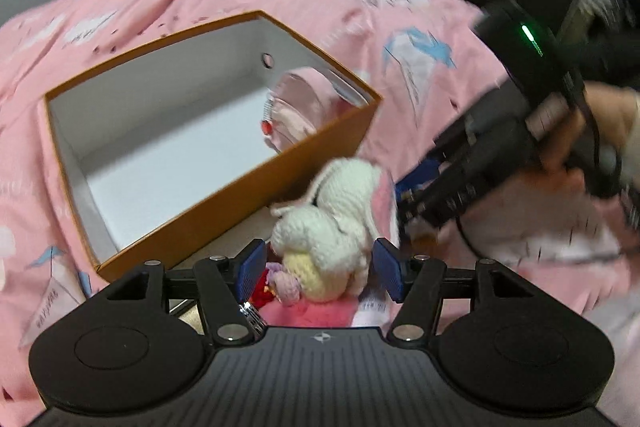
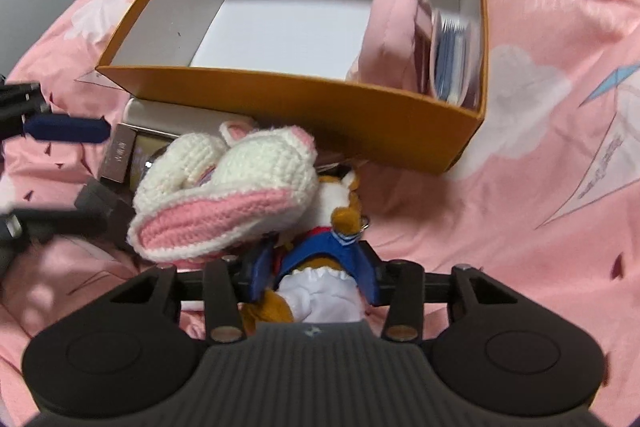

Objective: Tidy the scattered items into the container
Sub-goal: 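Lift the bunny with the left gripper while the right gripper grasps the Donald Duck plush, then carry the bunny with the left gripper while the right gripper carries the duck toward the box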

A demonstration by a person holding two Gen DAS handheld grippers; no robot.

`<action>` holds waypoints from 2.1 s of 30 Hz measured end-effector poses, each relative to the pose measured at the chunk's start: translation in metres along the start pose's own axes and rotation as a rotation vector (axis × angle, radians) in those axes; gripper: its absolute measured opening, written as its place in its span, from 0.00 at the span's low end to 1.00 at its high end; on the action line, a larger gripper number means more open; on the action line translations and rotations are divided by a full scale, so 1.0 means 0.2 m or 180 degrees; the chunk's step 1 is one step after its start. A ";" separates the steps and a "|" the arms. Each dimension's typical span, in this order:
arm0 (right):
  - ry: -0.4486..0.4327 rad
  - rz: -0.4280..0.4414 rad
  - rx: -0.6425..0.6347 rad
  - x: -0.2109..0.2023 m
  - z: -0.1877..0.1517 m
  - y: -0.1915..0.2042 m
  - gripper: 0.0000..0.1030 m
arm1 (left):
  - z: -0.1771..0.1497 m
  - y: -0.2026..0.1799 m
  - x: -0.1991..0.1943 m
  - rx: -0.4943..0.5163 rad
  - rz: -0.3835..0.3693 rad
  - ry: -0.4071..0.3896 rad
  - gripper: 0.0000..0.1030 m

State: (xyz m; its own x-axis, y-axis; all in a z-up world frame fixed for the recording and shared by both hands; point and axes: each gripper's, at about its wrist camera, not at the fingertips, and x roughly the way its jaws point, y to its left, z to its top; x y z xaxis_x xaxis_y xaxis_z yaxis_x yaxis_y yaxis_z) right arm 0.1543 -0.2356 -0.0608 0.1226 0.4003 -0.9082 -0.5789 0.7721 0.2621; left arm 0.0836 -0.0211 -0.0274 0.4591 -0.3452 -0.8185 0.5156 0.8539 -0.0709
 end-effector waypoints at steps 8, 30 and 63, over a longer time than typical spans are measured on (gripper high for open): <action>-0.0003 -0.0052 -0.0004 0.01 -0.04 0.03 0.45 | -0.01 -0.18 0.13 0.0798 0.0347 0.0103 0.67; -0.0047 0.0172 0.0249 0.03 -0.07 -0.03 0.45 | -0.04 -0.36 0.42 0.1395 0.0990 0.0313 0.85; -0.1196 0.0518 0.0296 -0.49 0.01 0.09 0.39 | 0.10 0.39 -0.20 -0.1790 -0.0607 -0.0629 0.59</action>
State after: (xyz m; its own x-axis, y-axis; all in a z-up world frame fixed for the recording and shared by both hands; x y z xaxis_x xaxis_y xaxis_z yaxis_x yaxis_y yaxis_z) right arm 0.1337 -0.2588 0.0342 0.3310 0.6598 -0.6747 -0.5419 0.7182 0.4365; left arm 0.1206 0.0507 0.0109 0.5495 -0.5313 -0.6448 0.1668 0.8259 -0.5385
